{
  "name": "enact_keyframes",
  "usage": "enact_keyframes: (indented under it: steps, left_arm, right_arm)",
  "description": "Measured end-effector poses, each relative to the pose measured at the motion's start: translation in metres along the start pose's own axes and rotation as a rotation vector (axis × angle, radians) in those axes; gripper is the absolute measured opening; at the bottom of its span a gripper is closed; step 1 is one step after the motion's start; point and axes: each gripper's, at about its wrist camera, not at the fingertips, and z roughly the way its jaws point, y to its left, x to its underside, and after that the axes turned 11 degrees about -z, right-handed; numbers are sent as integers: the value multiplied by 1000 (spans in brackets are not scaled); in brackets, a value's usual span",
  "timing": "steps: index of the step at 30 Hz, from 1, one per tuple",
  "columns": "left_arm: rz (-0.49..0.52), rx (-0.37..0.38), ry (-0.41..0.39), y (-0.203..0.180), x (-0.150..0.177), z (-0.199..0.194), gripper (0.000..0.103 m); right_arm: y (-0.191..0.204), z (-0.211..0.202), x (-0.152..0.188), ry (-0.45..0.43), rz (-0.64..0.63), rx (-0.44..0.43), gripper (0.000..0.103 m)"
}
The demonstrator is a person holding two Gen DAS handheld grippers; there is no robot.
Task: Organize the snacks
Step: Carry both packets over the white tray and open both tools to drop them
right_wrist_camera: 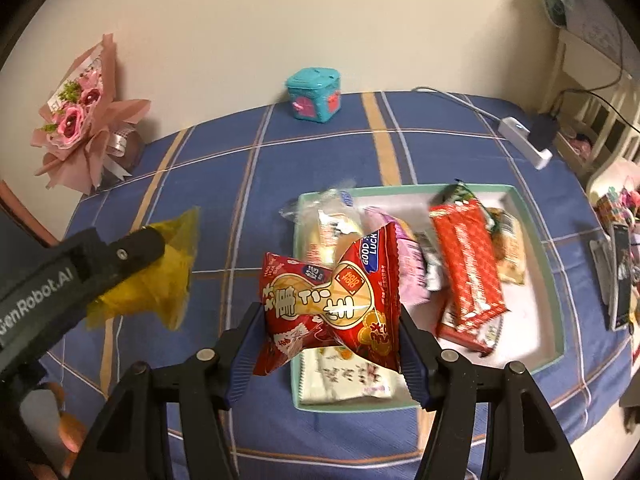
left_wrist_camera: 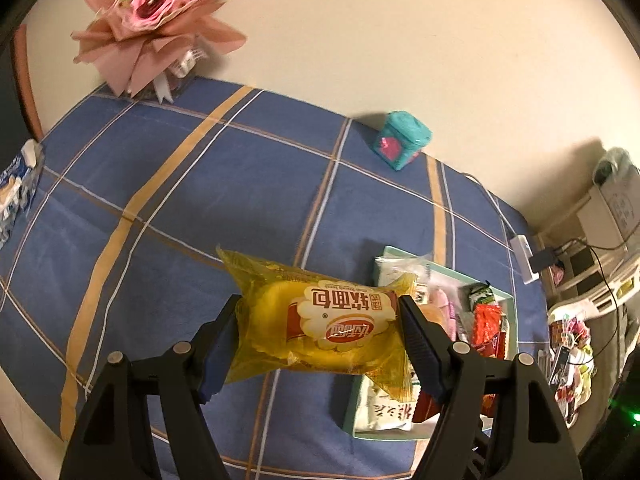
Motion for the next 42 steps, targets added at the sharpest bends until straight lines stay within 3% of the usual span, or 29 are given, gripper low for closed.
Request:
enact_keyframes:
  steps: [17, 27, 42]
  left_arm:
    - [110, 29, 26, -44, 26, 3, 77]
    - [182, 43, 84, -67, 46, 14, 77]
    - [312, 8, 154, -99, 84, 36, 77]
  right_arm:
    - [-77, -14, 8, -2, 151, 45, 67]
    - [-129, -22, 17, 2, 279, 110, 67]
    - [-153, -17, 27, 27, 335, 122, 67]
